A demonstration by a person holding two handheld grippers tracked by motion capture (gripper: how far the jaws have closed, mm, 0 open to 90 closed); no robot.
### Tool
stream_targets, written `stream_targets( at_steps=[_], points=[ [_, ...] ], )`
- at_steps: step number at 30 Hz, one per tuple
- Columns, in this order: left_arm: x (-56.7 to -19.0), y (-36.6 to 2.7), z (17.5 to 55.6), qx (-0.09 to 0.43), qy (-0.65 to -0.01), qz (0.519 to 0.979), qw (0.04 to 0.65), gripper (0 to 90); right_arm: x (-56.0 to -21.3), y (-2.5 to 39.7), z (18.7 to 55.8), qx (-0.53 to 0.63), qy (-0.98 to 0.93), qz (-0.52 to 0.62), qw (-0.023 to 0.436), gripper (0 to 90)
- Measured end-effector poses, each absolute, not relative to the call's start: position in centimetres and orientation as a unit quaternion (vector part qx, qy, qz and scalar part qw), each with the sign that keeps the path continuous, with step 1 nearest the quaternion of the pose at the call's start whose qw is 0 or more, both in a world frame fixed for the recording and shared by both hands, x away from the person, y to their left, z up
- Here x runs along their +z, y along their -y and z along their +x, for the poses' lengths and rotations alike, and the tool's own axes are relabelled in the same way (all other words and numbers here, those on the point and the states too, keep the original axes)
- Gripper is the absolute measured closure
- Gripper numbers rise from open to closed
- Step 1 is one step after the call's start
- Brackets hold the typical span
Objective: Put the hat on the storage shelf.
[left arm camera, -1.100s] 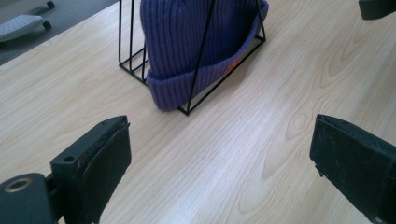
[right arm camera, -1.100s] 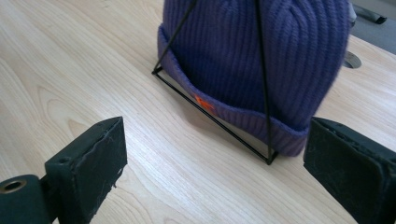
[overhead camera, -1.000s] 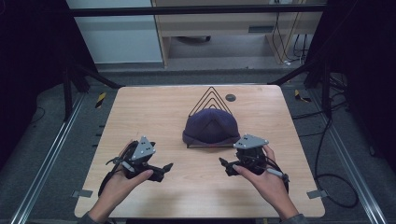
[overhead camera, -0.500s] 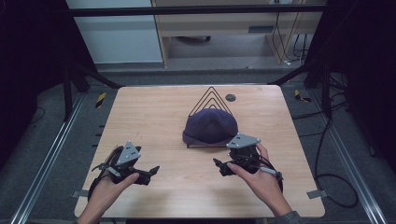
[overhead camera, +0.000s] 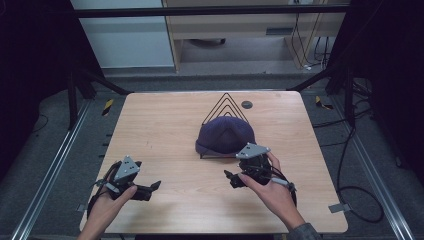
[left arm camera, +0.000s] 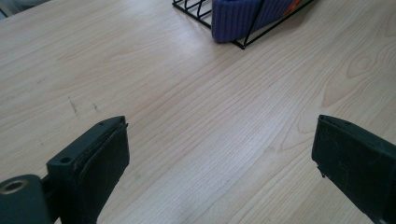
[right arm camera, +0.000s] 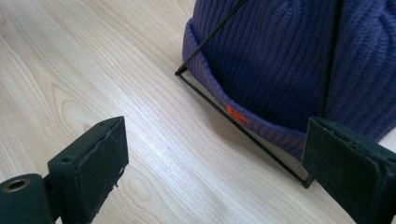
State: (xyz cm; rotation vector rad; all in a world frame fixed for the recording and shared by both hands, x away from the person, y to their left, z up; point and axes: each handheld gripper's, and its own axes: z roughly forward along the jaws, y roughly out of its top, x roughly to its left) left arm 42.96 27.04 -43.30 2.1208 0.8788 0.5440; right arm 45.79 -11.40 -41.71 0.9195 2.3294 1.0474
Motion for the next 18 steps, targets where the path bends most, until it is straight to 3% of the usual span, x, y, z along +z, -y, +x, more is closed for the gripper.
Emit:
stream_targets(
  at_steps=[18],
  points=[
    [-47.2,-28.4,43.7,0.194,-0.364,0.844,0.344,3.9,-44.8,8.1,46.3,0.368,-0.857,0.316,0.176,9.8]
  ],
)
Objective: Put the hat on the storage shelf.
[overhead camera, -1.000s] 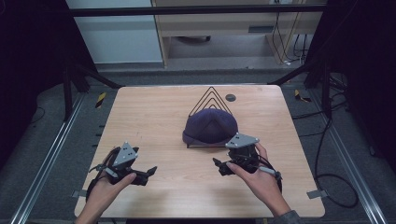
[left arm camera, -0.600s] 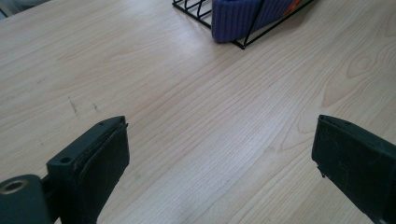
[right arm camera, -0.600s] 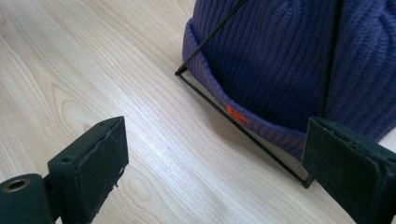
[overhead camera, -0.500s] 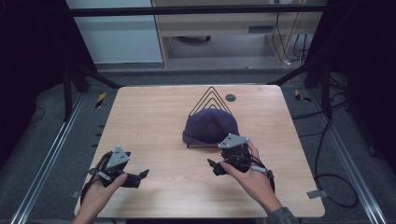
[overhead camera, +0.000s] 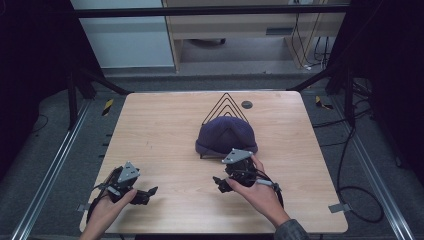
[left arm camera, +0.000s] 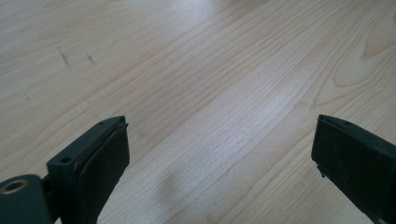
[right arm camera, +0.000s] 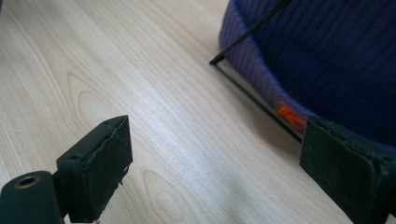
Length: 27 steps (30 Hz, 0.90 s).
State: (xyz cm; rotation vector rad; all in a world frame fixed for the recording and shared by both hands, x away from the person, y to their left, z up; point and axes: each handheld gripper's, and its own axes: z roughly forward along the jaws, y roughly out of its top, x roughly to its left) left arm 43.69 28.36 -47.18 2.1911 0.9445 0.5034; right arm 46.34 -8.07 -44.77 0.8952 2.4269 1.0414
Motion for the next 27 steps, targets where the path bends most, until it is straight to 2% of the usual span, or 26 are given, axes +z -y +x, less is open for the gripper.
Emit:
stream_targets(
  at_steps=[12,27],
  points=[
    [-49.2,-29.8,44.5,0.188,-0.391,0.833,0.343,4.3,-48.0,5.0,47.3,0.354,-0.87,0.314,0.14,10.9],
    [-50.8,-30.4,46.5,0.186,-0.417,0.82,0.345,3.7,-50.9,4.4,50.1,0.361,-0.83,0.39,0.171,11.2]
  ],
)
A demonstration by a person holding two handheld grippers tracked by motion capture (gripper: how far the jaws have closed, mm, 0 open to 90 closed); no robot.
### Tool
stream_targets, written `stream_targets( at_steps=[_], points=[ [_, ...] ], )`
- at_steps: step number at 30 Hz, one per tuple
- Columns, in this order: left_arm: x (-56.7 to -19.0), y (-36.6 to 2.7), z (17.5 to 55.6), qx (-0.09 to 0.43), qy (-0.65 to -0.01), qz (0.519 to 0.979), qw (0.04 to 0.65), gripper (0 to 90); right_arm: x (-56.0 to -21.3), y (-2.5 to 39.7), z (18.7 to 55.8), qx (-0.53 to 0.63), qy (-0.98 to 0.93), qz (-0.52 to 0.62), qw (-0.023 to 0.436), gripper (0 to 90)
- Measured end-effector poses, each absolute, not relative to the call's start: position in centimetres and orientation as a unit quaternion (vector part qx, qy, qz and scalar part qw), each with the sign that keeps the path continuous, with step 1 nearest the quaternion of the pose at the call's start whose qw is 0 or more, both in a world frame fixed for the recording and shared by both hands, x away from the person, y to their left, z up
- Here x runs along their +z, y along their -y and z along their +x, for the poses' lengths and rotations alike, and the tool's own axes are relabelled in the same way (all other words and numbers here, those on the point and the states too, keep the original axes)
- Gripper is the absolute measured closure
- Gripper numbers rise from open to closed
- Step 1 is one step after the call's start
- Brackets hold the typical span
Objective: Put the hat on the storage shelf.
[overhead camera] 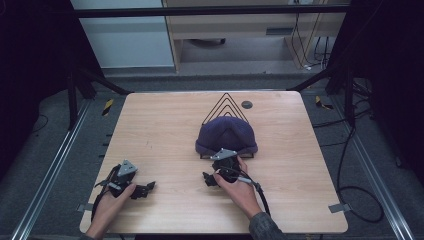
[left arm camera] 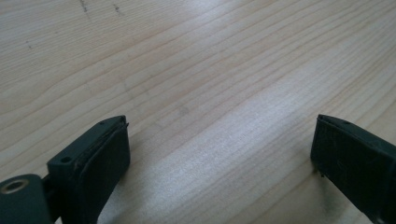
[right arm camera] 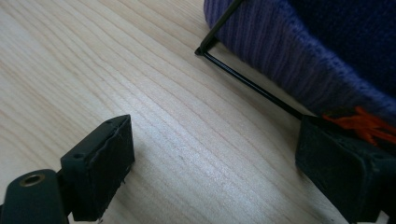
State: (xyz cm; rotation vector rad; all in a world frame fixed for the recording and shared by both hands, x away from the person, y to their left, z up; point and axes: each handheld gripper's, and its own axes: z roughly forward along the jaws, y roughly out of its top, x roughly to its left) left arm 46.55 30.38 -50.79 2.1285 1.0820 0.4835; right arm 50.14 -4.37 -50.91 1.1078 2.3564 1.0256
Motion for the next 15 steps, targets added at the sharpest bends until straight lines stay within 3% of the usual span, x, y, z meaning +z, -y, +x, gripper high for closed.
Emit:
stream_targets(
  at_steps=[15],
  points=[
    [-50.9,-30.2,47.6,0.192,-0.432,0.815,0.335,0.0,-51.2,3.9,49.2,0.359,-0.818,0.41,0.185,9.0]
  ],
)
